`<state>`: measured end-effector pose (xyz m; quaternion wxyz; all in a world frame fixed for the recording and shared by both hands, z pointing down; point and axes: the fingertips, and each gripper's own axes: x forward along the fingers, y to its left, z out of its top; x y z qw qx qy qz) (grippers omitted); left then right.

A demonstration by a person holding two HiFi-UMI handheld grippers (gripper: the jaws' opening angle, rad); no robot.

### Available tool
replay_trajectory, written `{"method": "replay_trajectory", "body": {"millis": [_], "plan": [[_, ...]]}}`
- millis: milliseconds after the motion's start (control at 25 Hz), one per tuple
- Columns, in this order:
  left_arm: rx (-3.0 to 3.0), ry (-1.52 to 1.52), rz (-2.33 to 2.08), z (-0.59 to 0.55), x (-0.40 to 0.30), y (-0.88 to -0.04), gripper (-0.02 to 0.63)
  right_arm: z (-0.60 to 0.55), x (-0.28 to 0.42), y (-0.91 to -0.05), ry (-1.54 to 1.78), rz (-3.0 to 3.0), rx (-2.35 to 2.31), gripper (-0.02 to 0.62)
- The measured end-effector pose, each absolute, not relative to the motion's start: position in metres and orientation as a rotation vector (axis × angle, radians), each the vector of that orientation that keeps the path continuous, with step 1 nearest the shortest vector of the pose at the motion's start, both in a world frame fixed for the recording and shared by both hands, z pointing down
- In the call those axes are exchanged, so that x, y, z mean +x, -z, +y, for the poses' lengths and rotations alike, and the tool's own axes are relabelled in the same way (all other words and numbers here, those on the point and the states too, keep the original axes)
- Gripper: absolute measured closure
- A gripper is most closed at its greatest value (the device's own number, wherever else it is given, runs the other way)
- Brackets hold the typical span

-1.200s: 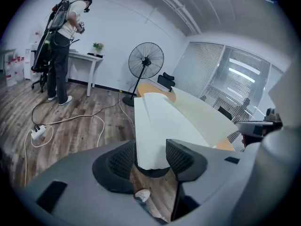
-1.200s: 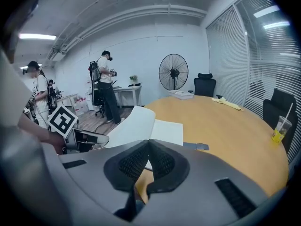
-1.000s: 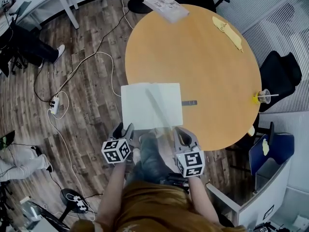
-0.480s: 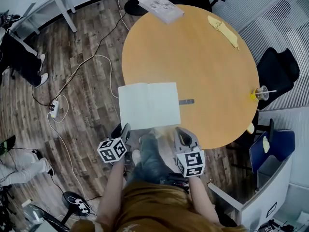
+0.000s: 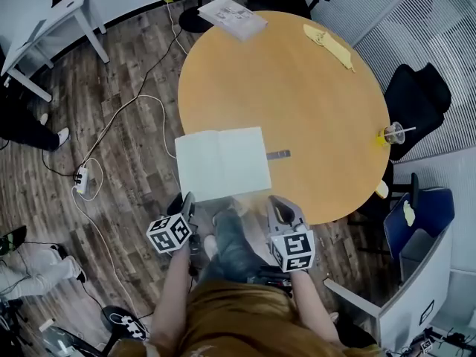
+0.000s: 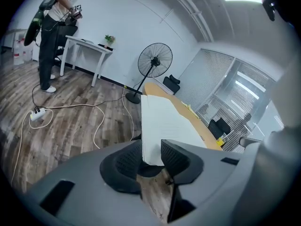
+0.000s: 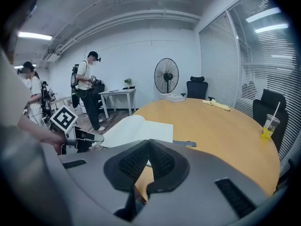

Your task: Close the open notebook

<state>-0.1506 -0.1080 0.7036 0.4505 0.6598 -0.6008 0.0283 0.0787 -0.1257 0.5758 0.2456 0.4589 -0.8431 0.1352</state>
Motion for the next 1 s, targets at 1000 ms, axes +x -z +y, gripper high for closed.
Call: {"method": "replay_trajectory", "body": {"millis": [1000], "plan": [[1.777, -0.002, -1.500, -0.116, -0.157, -0.648, 0.531, -0.111, 0.073, -0.545, -0.293, -2.335, 1.332, 0.583]]}}
